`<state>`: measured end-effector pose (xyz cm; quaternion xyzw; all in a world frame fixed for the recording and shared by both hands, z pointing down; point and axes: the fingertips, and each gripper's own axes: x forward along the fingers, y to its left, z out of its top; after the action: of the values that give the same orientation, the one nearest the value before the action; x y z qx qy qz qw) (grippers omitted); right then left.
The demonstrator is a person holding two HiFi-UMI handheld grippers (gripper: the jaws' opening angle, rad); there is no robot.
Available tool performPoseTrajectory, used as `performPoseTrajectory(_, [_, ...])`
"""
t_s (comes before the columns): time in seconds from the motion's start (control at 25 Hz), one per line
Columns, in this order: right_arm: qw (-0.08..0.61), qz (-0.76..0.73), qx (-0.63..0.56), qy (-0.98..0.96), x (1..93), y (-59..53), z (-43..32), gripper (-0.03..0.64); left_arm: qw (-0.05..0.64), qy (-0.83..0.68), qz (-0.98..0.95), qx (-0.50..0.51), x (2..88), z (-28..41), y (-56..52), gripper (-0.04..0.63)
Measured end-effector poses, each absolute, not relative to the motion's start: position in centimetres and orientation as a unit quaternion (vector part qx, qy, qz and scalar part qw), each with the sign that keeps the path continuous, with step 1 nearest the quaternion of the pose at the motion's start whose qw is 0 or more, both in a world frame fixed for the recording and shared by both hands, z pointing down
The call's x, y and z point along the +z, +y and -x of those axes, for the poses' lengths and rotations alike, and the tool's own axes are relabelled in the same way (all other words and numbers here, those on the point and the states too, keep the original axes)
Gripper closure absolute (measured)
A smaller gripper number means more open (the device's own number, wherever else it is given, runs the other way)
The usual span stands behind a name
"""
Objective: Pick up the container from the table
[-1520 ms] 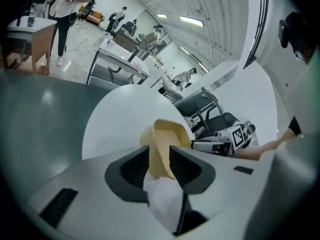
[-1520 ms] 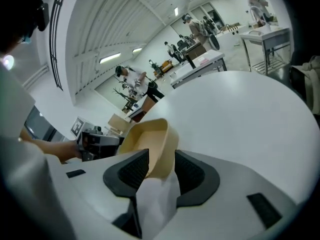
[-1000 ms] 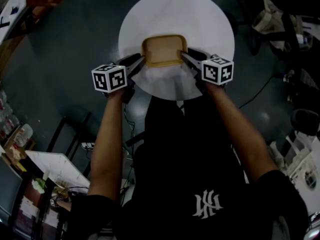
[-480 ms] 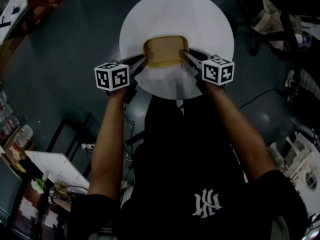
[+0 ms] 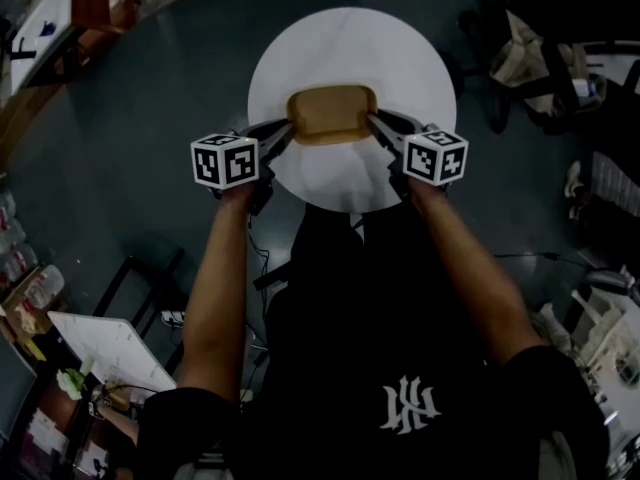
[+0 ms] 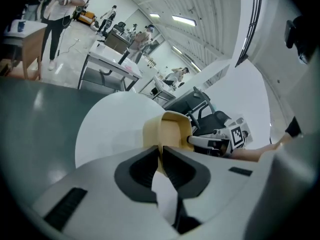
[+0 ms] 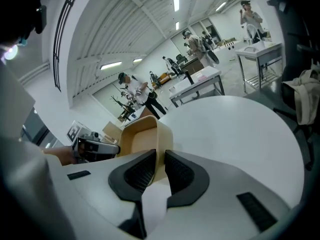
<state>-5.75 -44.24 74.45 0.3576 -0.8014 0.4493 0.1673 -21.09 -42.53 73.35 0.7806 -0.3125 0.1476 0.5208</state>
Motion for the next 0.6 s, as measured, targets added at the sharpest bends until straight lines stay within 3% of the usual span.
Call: performPoseTrajectory(0.6, [0.042,-0.399,0.297,-0.867,55.3,-49.7,4.5,0.537,0.370,-0.304,-0.876,0.056,54.5,19.9,-49.2,0.568])
